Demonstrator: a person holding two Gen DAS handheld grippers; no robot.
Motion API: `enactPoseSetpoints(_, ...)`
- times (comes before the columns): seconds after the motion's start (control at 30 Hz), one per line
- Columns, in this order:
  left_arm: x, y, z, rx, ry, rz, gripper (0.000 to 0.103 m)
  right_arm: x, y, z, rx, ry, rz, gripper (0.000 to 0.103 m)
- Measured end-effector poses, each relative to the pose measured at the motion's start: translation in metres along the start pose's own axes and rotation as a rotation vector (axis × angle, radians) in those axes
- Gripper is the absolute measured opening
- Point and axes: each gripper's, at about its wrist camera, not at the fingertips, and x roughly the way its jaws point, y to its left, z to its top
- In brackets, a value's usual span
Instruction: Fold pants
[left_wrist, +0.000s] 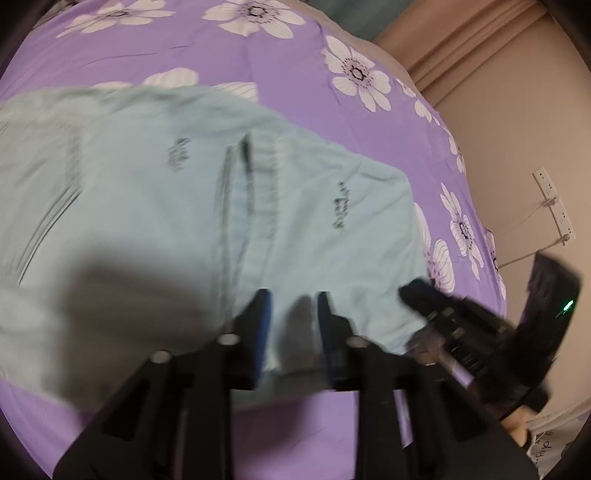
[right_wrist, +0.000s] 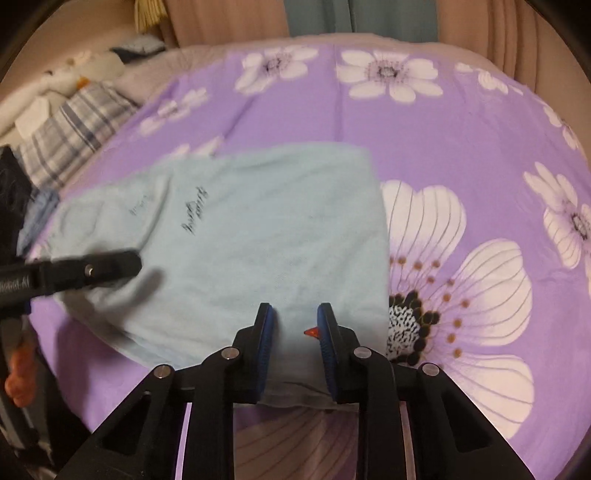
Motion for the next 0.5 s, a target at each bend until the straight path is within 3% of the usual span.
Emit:
enactPoseSetpoints(0.17, -0.010, 0.008, -0.007, -0.011, -0.017, -0.040, 0.017, -0.009, 0.040, 0.018, -0.102, -0.052, 0.129, 0.023)
enactPoseSetpoints(0.4, -0.010, 0.012, -0.006, -0.029, -0.015, -0.055, 0.017, 0.052, 0.096, 0.059, -0.263, 0.075, 0.220, 0.016)
enactPoseSetpoints(0.5, -0.010, 0.009, -0.007, -0.020, -0.021, -0.053, 0.017, 0.068, 0.107, 0.069, -0.273, 0.095, 0.236, 0.008)
